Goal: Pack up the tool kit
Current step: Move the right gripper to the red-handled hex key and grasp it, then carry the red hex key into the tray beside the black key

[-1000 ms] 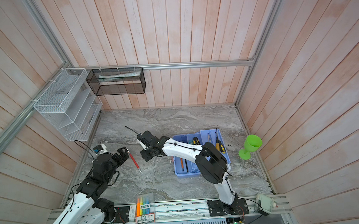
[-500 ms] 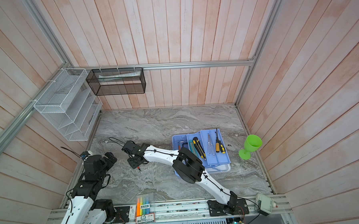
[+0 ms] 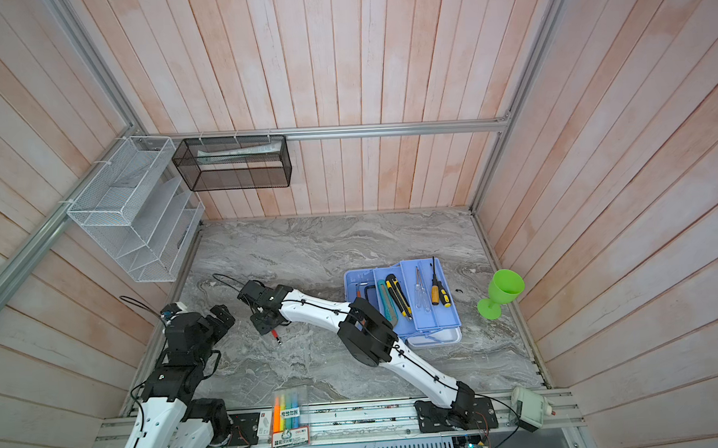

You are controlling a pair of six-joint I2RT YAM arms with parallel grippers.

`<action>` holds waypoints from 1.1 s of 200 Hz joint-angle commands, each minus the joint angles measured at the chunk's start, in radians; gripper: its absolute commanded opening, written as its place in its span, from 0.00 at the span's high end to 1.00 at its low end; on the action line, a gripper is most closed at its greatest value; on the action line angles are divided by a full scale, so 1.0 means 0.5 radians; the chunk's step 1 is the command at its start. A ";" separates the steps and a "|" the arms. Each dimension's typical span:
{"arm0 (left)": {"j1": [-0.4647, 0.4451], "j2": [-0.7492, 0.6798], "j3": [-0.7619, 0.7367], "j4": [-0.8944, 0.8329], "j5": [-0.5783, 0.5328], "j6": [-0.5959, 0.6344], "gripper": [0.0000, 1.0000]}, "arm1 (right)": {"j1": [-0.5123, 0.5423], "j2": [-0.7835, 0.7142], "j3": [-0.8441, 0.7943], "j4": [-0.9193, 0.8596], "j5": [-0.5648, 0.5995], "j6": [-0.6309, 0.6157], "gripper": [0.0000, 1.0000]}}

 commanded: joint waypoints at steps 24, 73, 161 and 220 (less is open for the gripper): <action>0.011 -0.009 -0.032 0.049 0.137 0.005 0.00 | -0.014 0.104 0.043 -0.198 0.037 0.012 0.93; 0.011 -0.029 -0.027 0.185 0.419 -0.032 0.00 | -0.079 -0.201 -0.187 -0.059 0.022 0.033 1.00; -0.029 0.083 -0.032 0.421 0.815 0.117 0.00 | -0.315 -1.257 -1.352 0.581 0.138 0.141 1.00; -0.458 0.333 -0.043 0.678 0.692 0.116 0.00 | -0.529 -1.939 -2.101 0.683 0.480 0.334 1.00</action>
